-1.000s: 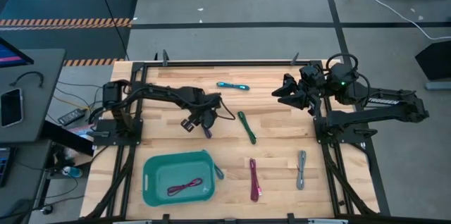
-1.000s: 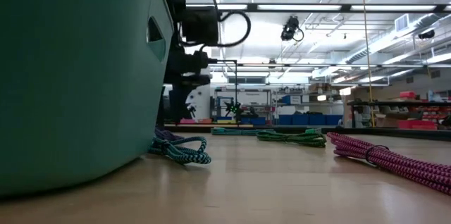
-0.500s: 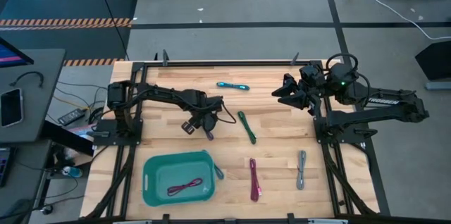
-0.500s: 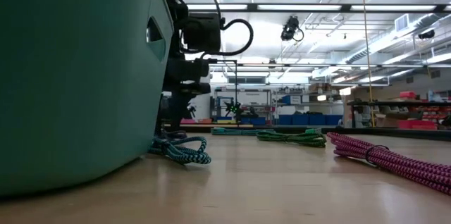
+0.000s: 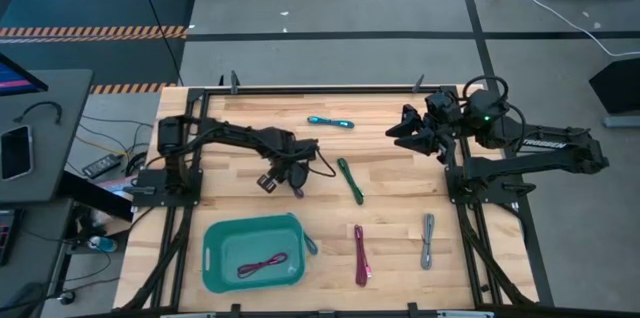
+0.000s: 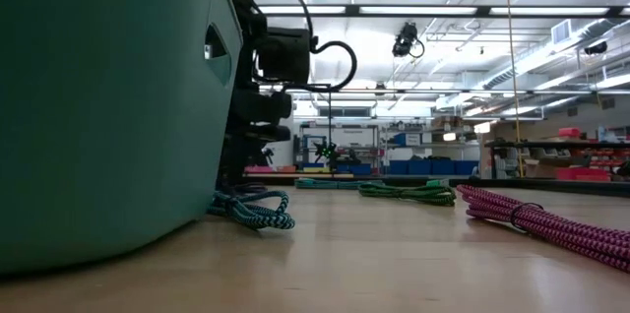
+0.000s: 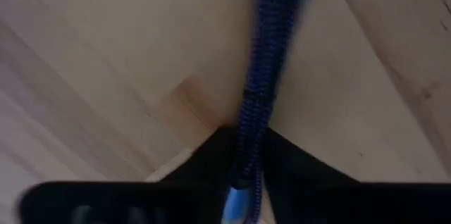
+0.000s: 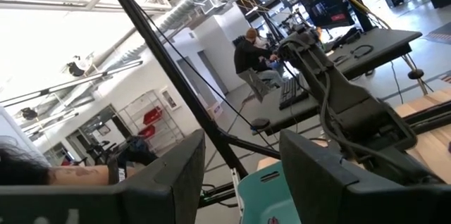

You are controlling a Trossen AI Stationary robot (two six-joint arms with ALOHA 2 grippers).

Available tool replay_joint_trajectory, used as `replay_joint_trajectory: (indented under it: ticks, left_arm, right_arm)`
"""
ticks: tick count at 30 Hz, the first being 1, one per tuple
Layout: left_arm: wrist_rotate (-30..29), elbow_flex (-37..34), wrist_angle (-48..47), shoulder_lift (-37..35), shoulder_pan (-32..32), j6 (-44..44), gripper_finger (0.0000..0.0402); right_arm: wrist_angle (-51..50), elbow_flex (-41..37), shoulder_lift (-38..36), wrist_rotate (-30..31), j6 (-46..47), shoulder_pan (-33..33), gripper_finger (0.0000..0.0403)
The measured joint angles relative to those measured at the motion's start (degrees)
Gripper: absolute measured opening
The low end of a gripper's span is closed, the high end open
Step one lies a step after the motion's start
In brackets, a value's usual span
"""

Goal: Pick and place USB-C Cables
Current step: Put the bottom blue charger cable into the bin

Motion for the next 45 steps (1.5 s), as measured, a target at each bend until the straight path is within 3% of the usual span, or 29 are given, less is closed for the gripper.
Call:
replay_joint_trajectory:
  ticks: [3,10,22,27,29,33,38,45]
  left_arm:
    - [0.2,0.0,-0.23,0.43,-0.07,-1.9,0.0019]
    - [-2.03,5.97,-4.43,0.52,-0.15,-10.99,0.0017]
    - [-2.13,39.27,-31.22,-1.24,-2.94,-25.13,0.0016]
    - [-2.11,52.88,-44.51,-1.28,-6.58,-35.78,0.0016]
    - [-2.05,56.83,-45.58,-1.57,-8.8,-41.91,0.0016]
    - [-0.03,59.5,-45.87,-4.57,-14.1,-53.7,0.0016]
    - [-2.33,59.6,-45.45,-6.56,-22.62,-70.96,0.0016]
    - [-4.72,58.73,-45.23,-4.42,-35.44,-72.86,0.0016]
  right_arm:
    - [0.2,0.0,0.0,0.0,0.03,0.0,0.0189]
    - [0.29,0.0,0.0,0.0,0.07,-0.02,0.0189]
    - [0.24,0.0,0.0,-0.73,1.35,0.0,0.0189]
    - [0.24,0.0,0.0,-2.19,1.28,-0.01,0.0189]
    - [0.24,0.0,0.0,-2.52,1.3,0.0,0.0189]
    - [-0.08,0.0,-0.04,-4.59,1.26,-0.02,0.0189]
    - [-0.35,0.02,0.1,-7.58,1.15,0.0,0.0189]
    - [-0.59,0.02,0.09,-11.02,-0.32,0.0,0.0189]
